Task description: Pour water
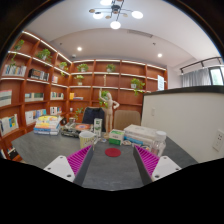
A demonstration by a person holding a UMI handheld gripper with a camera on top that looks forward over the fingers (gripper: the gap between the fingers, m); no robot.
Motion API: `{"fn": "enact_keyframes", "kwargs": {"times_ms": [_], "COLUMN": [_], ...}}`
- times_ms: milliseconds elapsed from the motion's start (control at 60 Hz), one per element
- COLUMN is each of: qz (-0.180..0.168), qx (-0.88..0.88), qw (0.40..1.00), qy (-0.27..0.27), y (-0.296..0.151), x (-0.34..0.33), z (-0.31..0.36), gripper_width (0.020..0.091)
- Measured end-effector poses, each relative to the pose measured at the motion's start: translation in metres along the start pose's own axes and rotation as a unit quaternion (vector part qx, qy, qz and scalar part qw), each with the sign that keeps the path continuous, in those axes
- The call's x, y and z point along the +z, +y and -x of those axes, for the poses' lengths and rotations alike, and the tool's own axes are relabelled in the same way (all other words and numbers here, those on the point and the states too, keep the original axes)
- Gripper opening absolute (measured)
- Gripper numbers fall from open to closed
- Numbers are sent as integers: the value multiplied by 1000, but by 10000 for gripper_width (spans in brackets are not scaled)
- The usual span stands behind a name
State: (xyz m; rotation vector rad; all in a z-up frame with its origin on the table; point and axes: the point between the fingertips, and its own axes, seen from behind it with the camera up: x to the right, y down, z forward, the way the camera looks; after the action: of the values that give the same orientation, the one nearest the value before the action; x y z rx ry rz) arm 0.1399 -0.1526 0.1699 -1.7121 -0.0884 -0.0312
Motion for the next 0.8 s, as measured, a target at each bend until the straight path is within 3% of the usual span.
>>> {"fn": "enact_keyframes", "kwargs": {"times_ms": [133,167,250,533,600,733,800], "qz": [42,53,78,86,85,79,83], "qx": [26,32,32,34,25,-16,-25], "qw": [998,998,995,995,996,997,996], "qy": [27,30,46,35,24,7,7], "y": [18,53,78,88,87,84,83], "x": [-6,-8,0,74,86,100,102], "z": [-43,-77,-126,-179,-179,-172,-170], "gripper_width": [849,849,851,838,773,529,491]}}
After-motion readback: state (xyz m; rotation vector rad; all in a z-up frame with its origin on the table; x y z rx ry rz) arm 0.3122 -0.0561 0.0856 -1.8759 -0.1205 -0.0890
